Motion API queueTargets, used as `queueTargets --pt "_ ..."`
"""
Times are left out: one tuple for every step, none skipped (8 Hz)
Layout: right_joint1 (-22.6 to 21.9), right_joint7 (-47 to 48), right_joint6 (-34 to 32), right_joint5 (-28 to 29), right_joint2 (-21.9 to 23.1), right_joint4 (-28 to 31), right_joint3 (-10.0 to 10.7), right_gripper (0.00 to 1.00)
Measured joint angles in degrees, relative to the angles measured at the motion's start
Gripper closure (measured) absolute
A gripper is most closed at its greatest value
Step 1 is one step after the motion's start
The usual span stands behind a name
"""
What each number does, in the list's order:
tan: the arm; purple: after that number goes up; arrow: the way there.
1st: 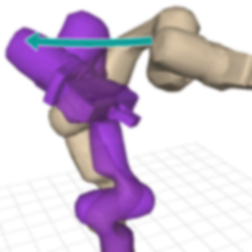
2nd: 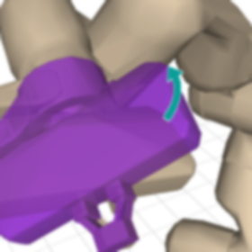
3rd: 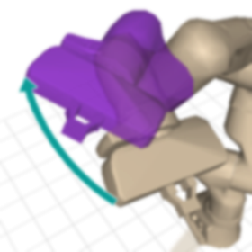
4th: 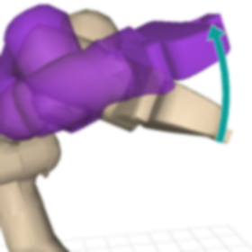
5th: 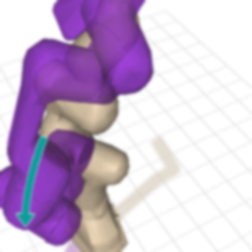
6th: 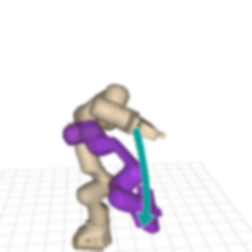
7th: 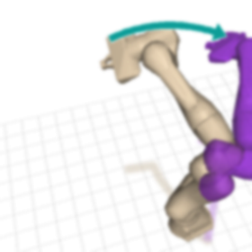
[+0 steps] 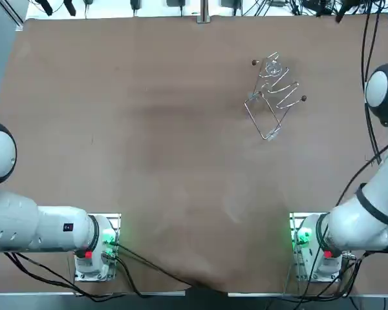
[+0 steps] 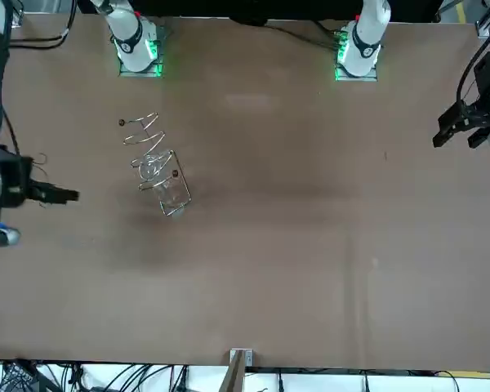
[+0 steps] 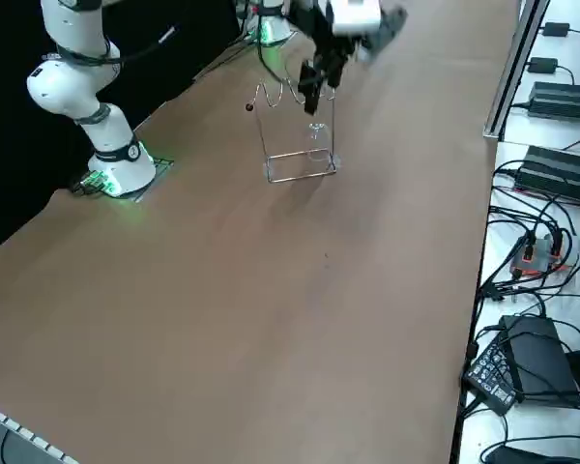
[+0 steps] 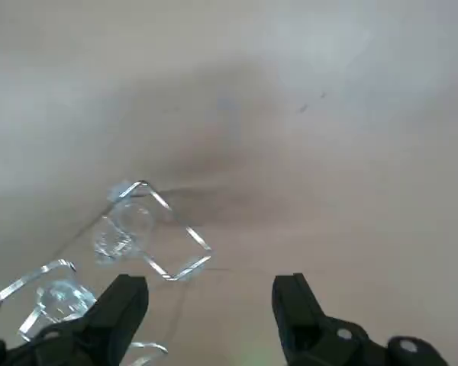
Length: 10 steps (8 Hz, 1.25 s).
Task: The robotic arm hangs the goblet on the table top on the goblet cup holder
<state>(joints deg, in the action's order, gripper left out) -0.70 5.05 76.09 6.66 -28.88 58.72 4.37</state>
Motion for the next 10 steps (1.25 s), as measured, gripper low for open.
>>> queueTargets --pt "-0.61 -2.77 0.0 -2.55 2.88 0.95 -0.01 0.0" --pt "-1.1 -4.36 0.4 -4.64 6.07 3.24 -0.04 0.0" --pt "-1.92 -5.12 1.5 -6.79 9.1 6.18 -0.1 0.0" --pt "-2.81 -5.23 2.6 -8.22 11.87 9.37 -0.25 0.0" --pt "-3.23 -5.22 3.39 -8.7 14.54 12.55 -0.73 0.0" --pt "-3.25 -5.21 3.81 -8.77 17.66 15.91 -1.29 0.0" --pt "-3.2 -5.21 4.5 -8.78 21.36 20.01 -1.38 0.0" --pt "-3.04 -5.21 6.49 -8.78 25.28 24.85 -1.38 0.0" --pt "-2.98 -5.21 8.92 -8.79 29.09 29.78 -1.37 0.0" --pt "-2.98 -5.2 10.44 -8.81 32.34 33.94 -1.38 0.0"
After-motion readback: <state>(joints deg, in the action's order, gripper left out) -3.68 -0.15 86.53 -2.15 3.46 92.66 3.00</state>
